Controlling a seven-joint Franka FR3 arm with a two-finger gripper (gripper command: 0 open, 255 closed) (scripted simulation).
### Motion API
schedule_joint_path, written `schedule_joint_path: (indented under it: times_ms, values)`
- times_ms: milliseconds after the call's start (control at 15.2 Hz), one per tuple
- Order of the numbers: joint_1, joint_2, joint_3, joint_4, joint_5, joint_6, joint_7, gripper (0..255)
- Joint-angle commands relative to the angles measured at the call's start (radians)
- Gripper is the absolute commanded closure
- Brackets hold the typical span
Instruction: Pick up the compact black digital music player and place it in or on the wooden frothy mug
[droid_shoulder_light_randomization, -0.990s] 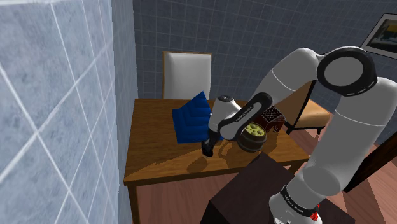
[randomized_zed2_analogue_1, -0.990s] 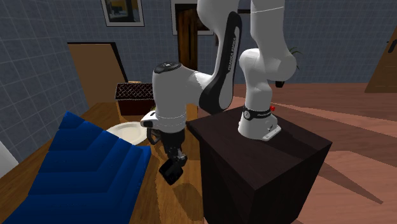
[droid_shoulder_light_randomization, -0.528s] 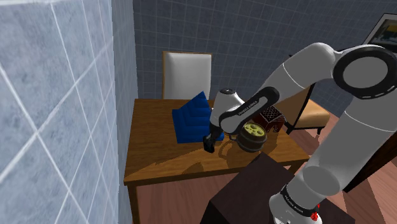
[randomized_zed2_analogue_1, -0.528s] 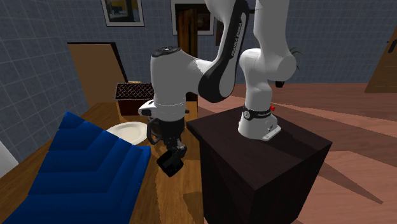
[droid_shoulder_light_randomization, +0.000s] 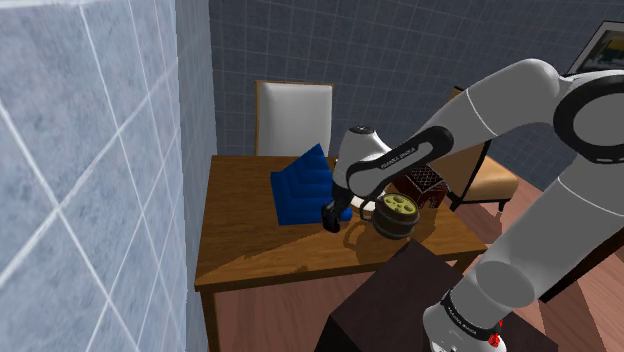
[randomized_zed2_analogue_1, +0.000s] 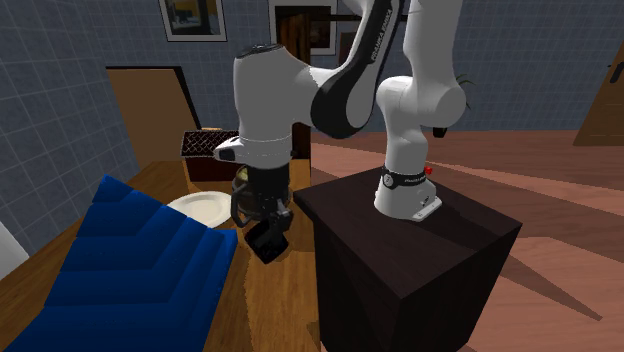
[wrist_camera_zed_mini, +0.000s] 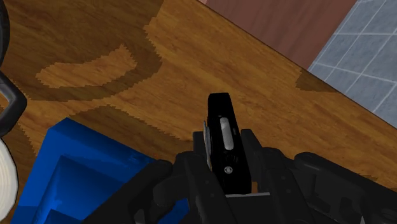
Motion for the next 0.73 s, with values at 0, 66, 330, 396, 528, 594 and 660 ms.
schedule_joint_path:
  times_ms: [0, 66, 330, 396, 528, 594, 660]
  values:
    - [0.0, -0.023, -0.001, 0.008, 0.01, -0.03, -0.01, 255]
    - [0.001, -0.036, -0.001, 0.011, 0.015, -0.046, -0.013, 255]
    - [0.003, -0.083, -0.004, 0.025, 0.031, -0.107, -0.026, 255]
    - [0.004, -0.095, -0.004, 0.029, 0.035, -0.122, -0.029, 255]
    - [0.005, -0.116, -0.006, 0.039, 0.041, -0.152, -0.034, 255]
    - [0.006, -0.127, -0.007, 0.043, 0.044, -0.168, -0.036, 255]
    - [0.006, -0.137, -0.007, 0.049, 0.046, -0.183, -0.039, 255]
